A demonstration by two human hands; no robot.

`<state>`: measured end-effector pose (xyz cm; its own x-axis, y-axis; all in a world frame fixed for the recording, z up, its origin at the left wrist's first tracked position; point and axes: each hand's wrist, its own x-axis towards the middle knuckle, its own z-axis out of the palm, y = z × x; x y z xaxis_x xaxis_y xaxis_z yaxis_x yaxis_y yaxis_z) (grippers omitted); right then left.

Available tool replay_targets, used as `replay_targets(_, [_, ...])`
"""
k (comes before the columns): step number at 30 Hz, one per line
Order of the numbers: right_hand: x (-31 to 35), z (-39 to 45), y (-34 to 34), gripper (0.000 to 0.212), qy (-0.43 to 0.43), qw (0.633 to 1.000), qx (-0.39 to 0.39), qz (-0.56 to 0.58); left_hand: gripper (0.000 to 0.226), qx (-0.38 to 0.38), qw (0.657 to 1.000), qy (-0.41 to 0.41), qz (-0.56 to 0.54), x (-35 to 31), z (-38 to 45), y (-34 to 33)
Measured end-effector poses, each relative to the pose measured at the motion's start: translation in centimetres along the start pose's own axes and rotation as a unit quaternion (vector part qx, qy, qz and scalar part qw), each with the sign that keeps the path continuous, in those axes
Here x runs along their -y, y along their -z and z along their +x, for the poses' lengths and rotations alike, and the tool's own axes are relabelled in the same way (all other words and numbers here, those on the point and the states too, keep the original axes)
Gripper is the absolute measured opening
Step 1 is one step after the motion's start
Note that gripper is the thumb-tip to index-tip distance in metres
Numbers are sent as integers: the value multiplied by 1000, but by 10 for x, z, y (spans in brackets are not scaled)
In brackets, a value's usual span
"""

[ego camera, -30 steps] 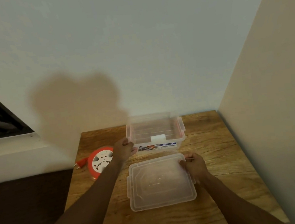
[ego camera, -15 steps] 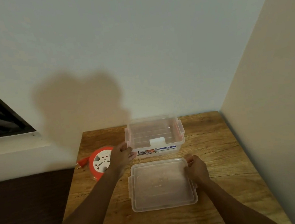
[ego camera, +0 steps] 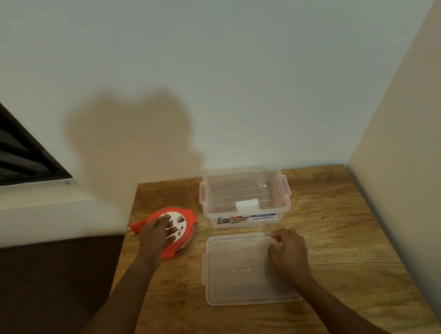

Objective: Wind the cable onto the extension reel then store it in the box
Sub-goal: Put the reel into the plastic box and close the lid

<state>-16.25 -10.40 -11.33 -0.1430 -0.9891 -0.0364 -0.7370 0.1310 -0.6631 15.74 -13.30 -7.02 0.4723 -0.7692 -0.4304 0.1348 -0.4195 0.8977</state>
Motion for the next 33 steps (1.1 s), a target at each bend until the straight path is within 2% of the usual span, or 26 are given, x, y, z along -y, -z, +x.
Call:
replay_targets(3, [27,-1,-13,20,55,997,37,46,14,-34,999,-13,-10,-5,5,19])
replay_targets(5, [49,-1,-24,17,87,991,69,74,20,-61,997,-37,20,-10,10,31])
replay_targets(8, [85,-2,-45,16,84,982,144,83,21,-78,990,-92,73,-16,17,49])
replay_targets(10, [109,-1,-62,27,66,974,202,80,14,-80,983,-129,105,-21,22,58])
replay_targets(13, [139,0,-78,41,67,952,269,132,17,-67,966,-159,192,-28,28,65])
replay_targets(15, [158,3,-85,46,62,935,297,186,61,-18,949,-136,284,-30,38,73])
replay_targets(16, [166,5,-89,51,46,930,304,201,77,11,940,-114,320,-30,43,77])
replay_targets(17, [172,8,-95,54,19,929,305,209,80,32,926,-102,362,-29,47,81])
replay_targets(20, [182,16,-112,49,-94,934,279,205,49,87,875,-108,464,-19,53,90])
replay_targets(22, [184,20,-119,48,-148,930,267,203,42,90,858,-115,492,-8,55,92])
replay_targets(25, [189,24,-122,42,-179,920,276,215,47,76,895,-82,432,5,60,98])
replay_targets(29, [191,20,-127,38,-188,915,295,199,43,90,957,-32,274,7,63,108])
replay_targets(31, [196,17,-131,43,-184,915,290,212,36,79,977,-2,196,5,64,112])
replay_targets(33, [204,17,-131,57,-180,908,293,241,27,67,987,15,148,5,63,115])
